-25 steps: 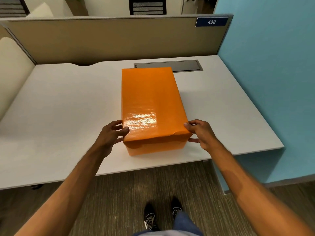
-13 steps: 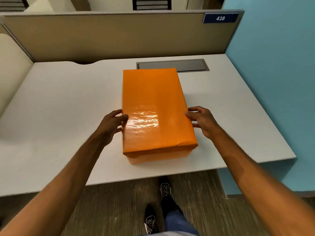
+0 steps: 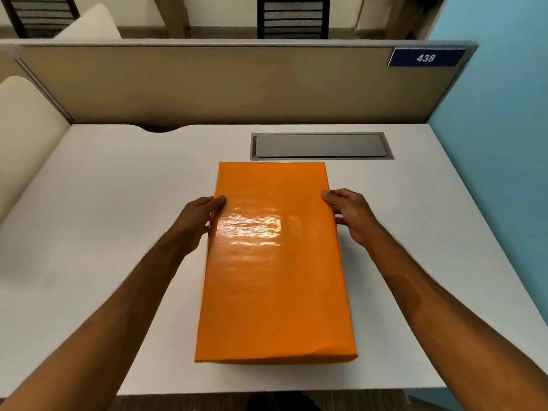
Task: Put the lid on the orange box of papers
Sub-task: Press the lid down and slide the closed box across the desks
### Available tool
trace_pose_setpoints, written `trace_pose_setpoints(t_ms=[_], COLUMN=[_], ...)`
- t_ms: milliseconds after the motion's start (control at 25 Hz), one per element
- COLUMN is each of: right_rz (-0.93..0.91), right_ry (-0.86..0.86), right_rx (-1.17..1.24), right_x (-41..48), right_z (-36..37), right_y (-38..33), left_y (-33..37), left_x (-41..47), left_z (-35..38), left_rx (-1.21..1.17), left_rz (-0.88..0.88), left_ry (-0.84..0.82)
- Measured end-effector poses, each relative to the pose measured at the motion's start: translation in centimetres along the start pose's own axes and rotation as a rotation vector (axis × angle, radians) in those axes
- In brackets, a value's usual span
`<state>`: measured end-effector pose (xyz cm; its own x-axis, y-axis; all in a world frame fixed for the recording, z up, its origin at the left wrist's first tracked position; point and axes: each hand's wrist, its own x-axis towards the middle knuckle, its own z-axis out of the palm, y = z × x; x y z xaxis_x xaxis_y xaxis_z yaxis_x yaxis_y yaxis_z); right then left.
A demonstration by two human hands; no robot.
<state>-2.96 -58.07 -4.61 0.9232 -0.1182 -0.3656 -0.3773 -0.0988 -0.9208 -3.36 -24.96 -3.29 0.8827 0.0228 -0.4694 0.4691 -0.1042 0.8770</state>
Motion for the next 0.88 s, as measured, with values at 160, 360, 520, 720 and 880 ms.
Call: trace_pose_setpoints(t_ms=[160, 360, 520, 720, 880], right_rz=[-0.03, -0.03, -0.036, -0.064, -0.069], right_ry=[-0.029, -0.111, -0.118, -0.097, -0.052], right_rx=[0.012, 0.084, 0.064, 0.036, 0.022], right_x=[3.7, 6.5, 7.2, 7.7, 7.9], right_z=[0.1, 0.2, 0.4, 0.3, 0.5], right_y=[-1.5, -2.1, -2.1, -1.8, -1.6], left_y=[1.8, 2.9, 2.8, 2.4, 2.2], left_x=[3.2, 5.2, 6.0, 7.1, 7.3], left_z=[0.2, 0.6, 0.7, 0.5, 0.4], left_rx=[-0.052, -0.033, 0.035, 0.078, 0.067], left_rz=[-0.009, -0.001, 0.046, 0.066, 0.091], left_ry=[-0.008, -0.053, -0.045, -0.001, 0.034])
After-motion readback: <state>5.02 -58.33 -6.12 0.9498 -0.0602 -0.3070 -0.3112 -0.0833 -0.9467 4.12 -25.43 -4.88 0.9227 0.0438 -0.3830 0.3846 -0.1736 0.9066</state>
